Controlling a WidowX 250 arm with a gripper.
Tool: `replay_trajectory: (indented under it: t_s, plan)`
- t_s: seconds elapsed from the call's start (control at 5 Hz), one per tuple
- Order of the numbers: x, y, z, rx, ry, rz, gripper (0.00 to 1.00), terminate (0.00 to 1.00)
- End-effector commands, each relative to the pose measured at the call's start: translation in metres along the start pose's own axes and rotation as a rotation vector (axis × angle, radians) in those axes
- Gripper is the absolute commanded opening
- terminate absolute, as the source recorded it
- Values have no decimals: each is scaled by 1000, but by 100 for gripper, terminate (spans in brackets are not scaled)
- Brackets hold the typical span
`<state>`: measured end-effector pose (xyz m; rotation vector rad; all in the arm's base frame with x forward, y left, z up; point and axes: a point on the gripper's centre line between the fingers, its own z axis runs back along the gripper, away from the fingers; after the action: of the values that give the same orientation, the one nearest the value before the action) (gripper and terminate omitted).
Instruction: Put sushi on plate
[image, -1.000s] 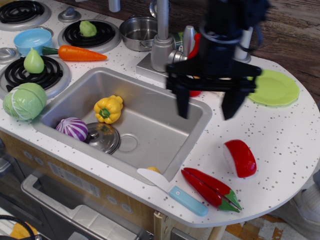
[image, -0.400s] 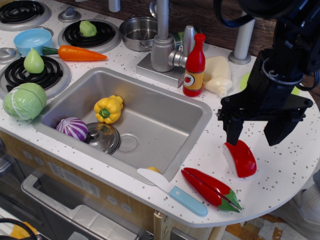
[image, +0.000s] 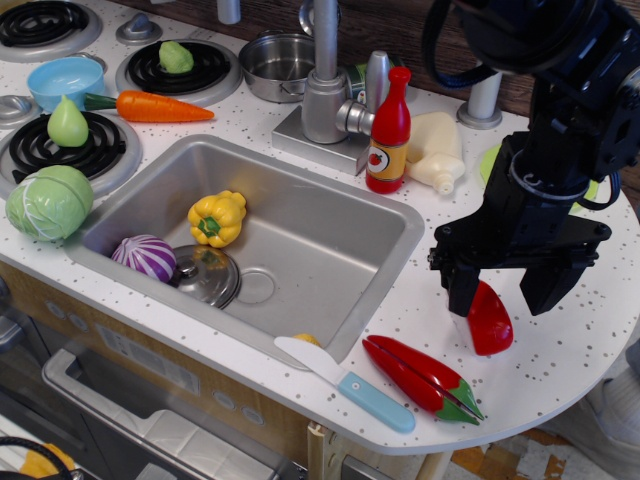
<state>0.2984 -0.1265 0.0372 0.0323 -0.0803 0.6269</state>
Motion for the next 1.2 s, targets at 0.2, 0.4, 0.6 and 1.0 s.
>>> replay_trajectory:
  t_s: [0.2, 0.4, 0.6, 1.0]
  plan:
    - [6, -2, -12, -60, 6, -8, 100, 0]
    - [8, 1, -16, -70, 38, -5, 0, 0]
    - [8, 3, -20, -73, 42, -9, 0, 0]
    - [29, 4, 1, -59, -11, -63, 0, 0]
